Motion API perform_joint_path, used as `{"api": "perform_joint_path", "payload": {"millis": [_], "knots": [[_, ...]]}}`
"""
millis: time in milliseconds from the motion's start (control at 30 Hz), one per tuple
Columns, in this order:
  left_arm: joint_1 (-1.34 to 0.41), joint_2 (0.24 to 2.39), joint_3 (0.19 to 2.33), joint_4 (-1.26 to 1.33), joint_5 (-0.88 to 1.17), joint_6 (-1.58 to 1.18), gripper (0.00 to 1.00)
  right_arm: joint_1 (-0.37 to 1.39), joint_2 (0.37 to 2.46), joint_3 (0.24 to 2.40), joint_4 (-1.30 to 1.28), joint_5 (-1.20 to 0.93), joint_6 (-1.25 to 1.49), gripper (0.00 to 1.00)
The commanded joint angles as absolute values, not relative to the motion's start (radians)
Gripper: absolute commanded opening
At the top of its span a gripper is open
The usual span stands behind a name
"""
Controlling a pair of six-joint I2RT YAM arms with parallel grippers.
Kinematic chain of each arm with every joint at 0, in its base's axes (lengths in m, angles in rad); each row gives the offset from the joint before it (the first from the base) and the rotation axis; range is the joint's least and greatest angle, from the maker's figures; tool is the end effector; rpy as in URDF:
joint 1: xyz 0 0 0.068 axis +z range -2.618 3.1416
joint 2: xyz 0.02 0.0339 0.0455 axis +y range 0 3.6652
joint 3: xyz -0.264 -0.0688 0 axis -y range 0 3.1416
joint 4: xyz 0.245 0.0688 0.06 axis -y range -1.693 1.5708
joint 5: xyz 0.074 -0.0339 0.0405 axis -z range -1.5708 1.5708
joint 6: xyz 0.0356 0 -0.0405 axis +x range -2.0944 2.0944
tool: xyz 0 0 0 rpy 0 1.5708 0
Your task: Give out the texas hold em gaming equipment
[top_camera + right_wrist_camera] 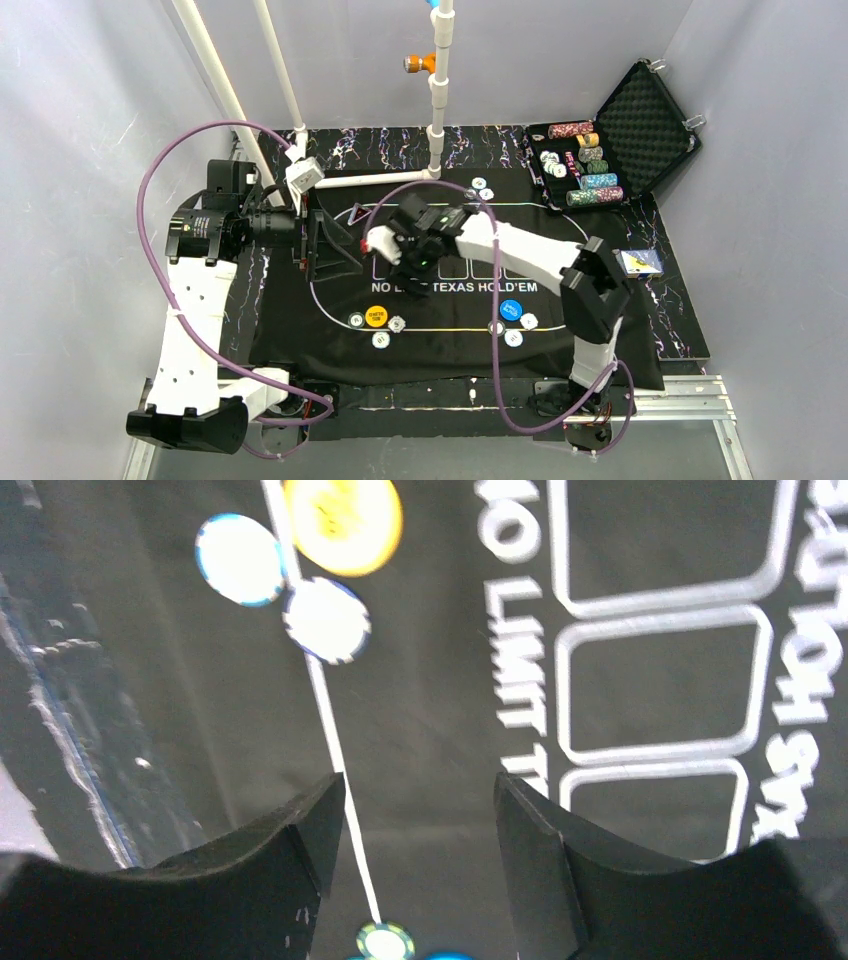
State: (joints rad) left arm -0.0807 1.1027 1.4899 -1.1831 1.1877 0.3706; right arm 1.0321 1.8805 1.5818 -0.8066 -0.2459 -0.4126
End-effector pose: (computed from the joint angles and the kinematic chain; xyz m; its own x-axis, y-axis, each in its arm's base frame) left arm 0.1630 -0.0463 0.4348 -0.4186 0.1697 -0.8922 0.8889 0.2777 -0.3643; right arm 0.1983 0.3486 0.2532 -0.0636 -0.8646 -0.4984 -0.9979 0.0623 0.0193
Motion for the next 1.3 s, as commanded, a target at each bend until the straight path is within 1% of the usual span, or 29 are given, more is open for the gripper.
{"api": "perform_joint_path", "payload": {"millis": [0,133,200,267,300,400,533,567,667,833,1067,1267], "knots": [[-0.077,1.103,1.481,-1.071,1.096,0.297,0.99,0.915,1.757,1.468,-0.754,-0.205,-0.388,0.68],[-0.086,1.130,1.467,-0.990,1.006,0.266,0.99,0.799,1.669,1.394,-0.734,-0.190,-0.381,0.77],[-0.120,1.153,1.454,-0.963,0.929,0.265,0.99,0.741,1.621,1.361,-0.723,-0.178,-0.374,0.85],[-0.164,1.173,1.436,-0.928,0.813,0.262,0.99,0.691,1.572,1.335,-0.721,-0.161,-0.372,0.94],[-0.193,1.180,1.419,-0.903,0.757,0.261,0.99,0.669,1.550,1.326,-0.725,-0.151,-0.373,0.98],[-0.259,1.209,1.350,-0.819,0.627,0.238,0.99,0.601,1.496,1.309,-0.760,-0.128,-0.380,0.98],[-0.262,1.290,1.326,-0.773,0.640,0.233,0.99,0.417,1.441,1.285,-0.823,-0.196,-0.477,0.98],[-0.265,1.307,1.321,-0.761,0.645,0.236,0.99,0.352,1.435,1.284,-0.846,-0.234,-0.549,0.98],[-0.277,1.341,1.302,-0.736,0.615,0.271,0.99,0.199,1.417,1.279,-0.943,-0.262,-0.770,0.98],[-0.296,1.339,1.271,-0.739,0.641,0.342,0.99,-0.067,1.391,1.237,-1.018,-0.224,-1.170,0.98],[-0.300,1.345,1.253,-0.773,0.806,0.402,0.99,-0.308,1.517,1.252,-1.019,-0.171,-1.584,0.97],[-0.302,1.367,1.269,-0.826,0.831,0.434,0.99,-0.391,1.667,1.334,-1.049,-0.145,-1.792,0.97]]}}
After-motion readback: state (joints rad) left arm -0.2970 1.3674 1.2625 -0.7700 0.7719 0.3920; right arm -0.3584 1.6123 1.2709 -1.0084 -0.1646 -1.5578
